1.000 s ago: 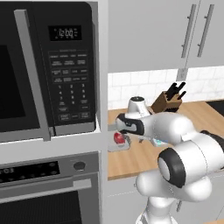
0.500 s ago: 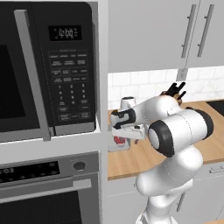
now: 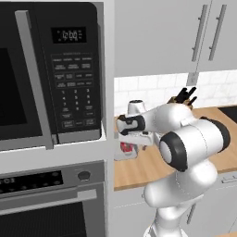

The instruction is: Take the meat container that has the steak and place it on the second highest rack of the freezer. Then take the vegetable container that has the cucumber and carrot and place it on the highest rack of the freezer.

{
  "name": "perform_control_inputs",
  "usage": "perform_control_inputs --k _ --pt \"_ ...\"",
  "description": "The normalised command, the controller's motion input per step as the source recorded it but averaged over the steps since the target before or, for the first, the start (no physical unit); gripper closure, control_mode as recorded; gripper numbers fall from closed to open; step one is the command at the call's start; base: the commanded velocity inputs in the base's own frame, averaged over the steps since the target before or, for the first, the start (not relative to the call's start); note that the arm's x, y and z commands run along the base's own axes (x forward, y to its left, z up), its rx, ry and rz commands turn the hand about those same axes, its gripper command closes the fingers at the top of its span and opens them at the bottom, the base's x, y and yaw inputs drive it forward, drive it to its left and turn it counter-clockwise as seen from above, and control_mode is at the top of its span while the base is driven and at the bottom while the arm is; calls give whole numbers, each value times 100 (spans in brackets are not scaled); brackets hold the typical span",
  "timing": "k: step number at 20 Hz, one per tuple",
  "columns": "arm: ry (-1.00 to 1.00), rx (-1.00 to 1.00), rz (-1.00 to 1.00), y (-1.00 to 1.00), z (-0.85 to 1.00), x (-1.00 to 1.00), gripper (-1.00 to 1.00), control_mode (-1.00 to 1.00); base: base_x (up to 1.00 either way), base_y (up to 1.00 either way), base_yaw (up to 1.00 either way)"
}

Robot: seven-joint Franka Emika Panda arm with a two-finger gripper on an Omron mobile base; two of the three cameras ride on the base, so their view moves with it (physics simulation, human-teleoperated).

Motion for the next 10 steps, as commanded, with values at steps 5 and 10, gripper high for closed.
perform_control_inputs --k 5,10 --pt "-5 0 0 -17 2 -2 -100 -100 0 0 0" --pt "0 0 0 -6 -11 0 -100 -100 0 0 0"
